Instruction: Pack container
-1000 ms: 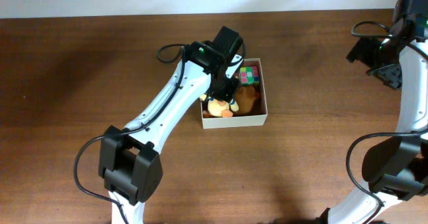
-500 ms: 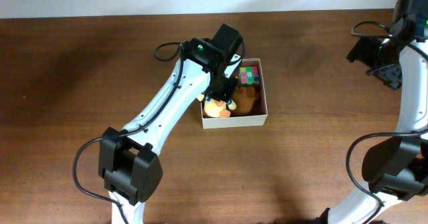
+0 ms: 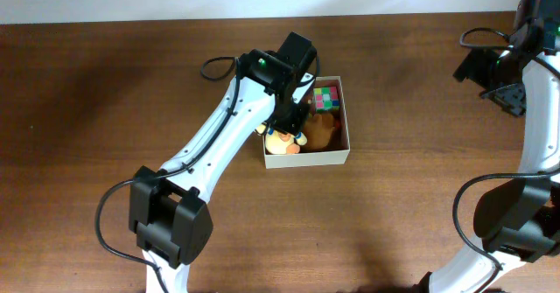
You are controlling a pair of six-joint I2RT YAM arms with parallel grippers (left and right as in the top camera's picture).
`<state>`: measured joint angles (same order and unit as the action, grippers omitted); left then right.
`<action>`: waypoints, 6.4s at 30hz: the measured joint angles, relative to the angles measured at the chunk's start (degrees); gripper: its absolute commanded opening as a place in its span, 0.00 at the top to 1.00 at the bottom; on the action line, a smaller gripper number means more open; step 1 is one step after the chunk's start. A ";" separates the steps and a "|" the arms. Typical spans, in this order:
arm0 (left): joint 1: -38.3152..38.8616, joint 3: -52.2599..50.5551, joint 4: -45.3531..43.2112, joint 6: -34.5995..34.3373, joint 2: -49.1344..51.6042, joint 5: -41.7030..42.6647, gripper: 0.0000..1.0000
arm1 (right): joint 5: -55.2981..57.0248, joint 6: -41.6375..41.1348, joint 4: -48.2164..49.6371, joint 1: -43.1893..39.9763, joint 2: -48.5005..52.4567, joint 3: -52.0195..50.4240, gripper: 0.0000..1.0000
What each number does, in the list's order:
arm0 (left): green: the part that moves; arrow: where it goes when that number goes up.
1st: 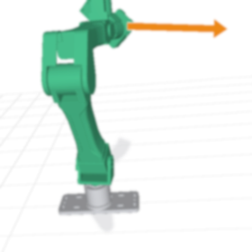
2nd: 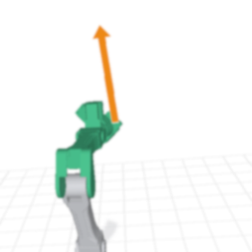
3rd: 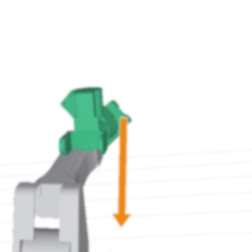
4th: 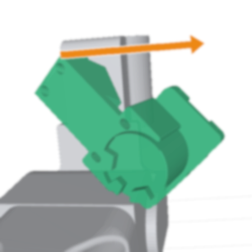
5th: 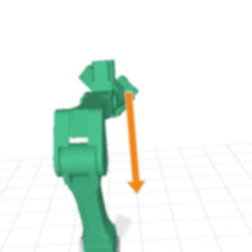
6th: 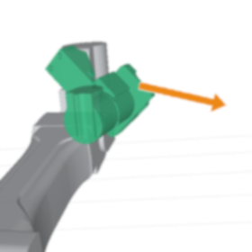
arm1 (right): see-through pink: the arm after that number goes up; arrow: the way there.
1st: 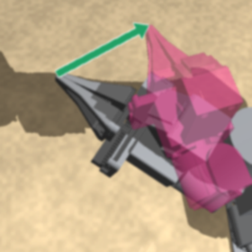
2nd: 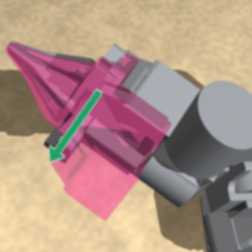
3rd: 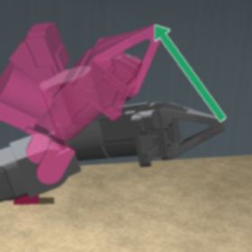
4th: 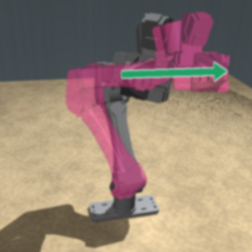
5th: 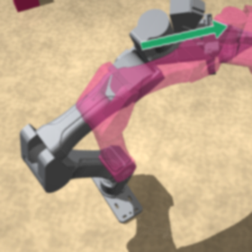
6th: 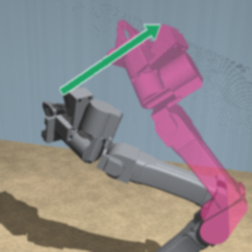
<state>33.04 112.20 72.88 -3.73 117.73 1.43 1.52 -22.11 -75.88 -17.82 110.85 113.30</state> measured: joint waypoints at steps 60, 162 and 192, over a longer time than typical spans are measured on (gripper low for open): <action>0.00 0.57 -3.04 0.24 13.05 -0.22 0.36 | 0.00 0.00 0.00 0.00 0.02 0.00 0.01; -30.88 -56.02 -63.91 -0.15 -70.05 -1.16 0.01 | 0.00 0.00 -0.04 0.00 0.02 -0.02 0.02; -32.74 -110.46 -78.07 -0.15 -116.83 1.75 0.01 | 0.00 -0.02 0.02 0.00 0.02 -0.07 0.01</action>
<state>0.30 1.74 -5.19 -3.88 0.91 3.18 1.52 -22.13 -75.85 -17.82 110.87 113.23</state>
